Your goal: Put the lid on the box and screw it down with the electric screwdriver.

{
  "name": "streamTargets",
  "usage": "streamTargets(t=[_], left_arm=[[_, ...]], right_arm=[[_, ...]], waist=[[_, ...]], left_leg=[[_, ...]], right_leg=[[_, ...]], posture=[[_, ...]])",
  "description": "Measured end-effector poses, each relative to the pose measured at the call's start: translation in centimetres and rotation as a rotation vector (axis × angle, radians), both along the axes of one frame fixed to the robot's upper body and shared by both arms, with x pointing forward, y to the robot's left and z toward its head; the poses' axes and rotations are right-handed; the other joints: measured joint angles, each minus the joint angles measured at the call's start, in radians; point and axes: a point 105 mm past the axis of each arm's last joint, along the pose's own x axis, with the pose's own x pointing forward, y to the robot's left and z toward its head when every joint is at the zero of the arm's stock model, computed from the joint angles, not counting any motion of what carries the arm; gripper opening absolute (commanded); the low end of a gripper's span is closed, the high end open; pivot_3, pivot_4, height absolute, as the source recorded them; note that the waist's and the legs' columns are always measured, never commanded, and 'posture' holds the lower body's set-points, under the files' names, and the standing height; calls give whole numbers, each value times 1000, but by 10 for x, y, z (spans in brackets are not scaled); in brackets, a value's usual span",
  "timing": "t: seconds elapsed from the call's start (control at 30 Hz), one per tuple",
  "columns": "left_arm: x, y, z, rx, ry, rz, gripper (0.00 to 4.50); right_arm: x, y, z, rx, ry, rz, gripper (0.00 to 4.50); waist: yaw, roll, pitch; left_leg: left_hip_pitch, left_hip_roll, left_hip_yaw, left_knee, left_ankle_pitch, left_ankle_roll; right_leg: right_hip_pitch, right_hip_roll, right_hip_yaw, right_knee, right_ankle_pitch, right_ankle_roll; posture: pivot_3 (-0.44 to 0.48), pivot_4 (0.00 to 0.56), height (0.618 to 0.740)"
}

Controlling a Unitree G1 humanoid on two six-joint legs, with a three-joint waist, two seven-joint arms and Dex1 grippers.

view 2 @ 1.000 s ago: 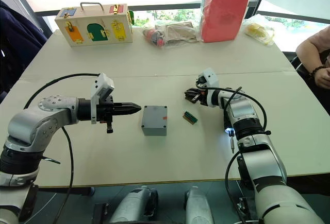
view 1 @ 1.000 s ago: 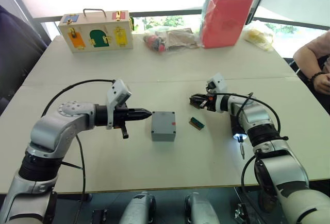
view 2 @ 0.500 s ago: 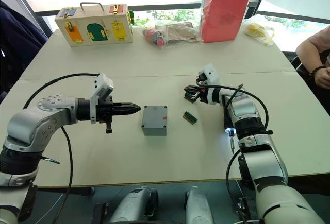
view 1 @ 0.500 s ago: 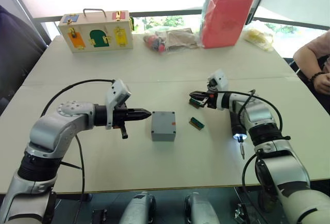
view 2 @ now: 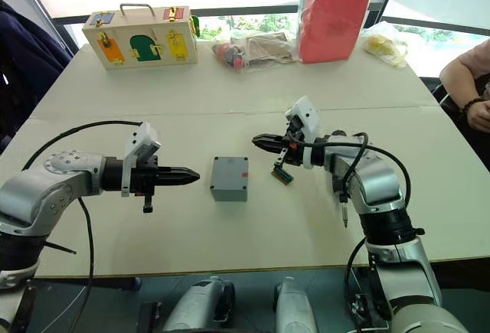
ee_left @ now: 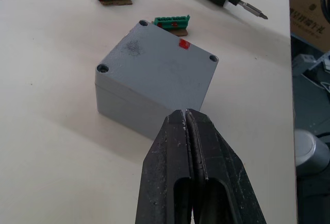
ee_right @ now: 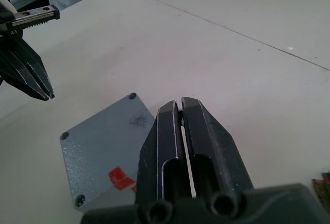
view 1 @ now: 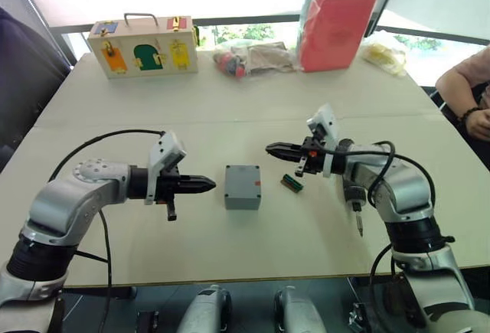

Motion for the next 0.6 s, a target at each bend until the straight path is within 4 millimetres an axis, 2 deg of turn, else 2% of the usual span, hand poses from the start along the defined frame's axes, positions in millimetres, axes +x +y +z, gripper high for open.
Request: streamTargets(t=[0.6], left_arm=[[3, 0, 0, -8, -15, 17, 0]], right_arm=[[-4, 12, -19, -41, 43, 10, 14]], waist=[[-3, 0, 0]], left_leg=[[0, 0, 0, 0, 0, 0]], right_leg=[[0, 0, 0, 0, 0, 0]], posture=[[0, 150, 740]])
